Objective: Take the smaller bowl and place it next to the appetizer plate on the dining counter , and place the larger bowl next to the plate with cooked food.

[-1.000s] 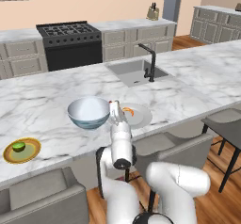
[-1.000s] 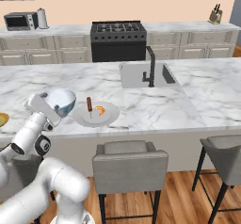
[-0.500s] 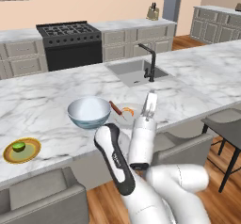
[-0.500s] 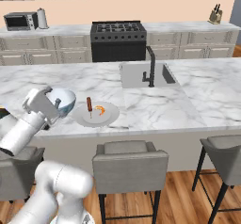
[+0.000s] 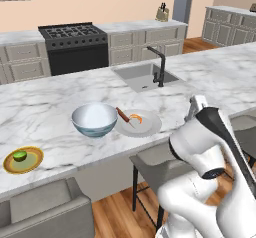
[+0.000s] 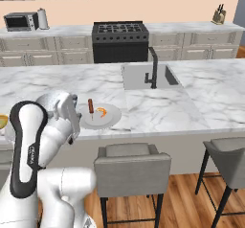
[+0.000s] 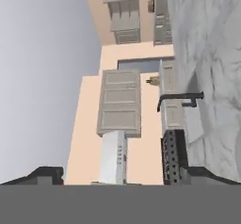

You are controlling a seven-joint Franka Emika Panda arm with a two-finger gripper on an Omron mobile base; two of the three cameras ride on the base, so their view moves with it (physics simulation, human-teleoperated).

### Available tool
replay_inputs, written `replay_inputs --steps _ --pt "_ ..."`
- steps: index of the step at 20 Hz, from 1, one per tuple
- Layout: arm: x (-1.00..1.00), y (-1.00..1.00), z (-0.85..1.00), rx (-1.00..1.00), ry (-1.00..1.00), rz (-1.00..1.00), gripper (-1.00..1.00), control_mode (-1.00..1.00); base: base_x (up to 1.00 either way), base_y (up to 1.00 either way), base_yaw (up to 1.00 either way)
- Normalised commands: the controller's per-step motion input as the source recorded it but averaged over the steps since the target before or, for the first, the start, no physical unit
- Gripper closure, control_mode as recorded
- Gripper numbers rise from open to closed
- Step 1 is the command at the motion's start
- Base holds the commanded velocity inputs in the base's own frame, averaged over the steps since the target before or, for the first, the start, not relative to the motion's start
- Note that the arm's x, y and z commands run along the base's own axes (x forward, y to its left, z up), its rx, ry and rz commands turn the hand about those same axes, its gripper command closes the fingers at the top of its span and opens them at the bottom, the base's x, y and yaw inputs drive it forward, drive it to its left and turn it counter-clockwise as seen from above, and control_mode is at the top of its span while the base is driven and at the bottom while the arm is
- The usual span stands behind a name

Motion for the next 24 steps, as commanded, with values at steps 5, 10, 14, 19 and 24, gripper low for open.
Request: replay_inputs --steps 5,10,14,19,24 --pt "-1.00 -0.18 -0.47 -0.97 0.43 0.00 -1.00 -1.00 0.00 0.00 0.00" --pt "-1.00 -0.06 -0.02 -0.84 -0.24 0.00 -1.00 -1.00 0.00 0.00 0.00" --pt "-1.00 -0.59 -0.40 -0.21 -0.02 -0.01 -1.00 -1.00 0.00 0.00 0.00" --pt "-0.49 -0.18 -0.01 0.00 -0.17 -0.06 -1.00 1.00 -0.20 -0.06 -0.03" --pt "0.00 0.00 0.00 0.00 0.00 0.00 -1.00 1.00 -0.88 -0.24 -0.41"
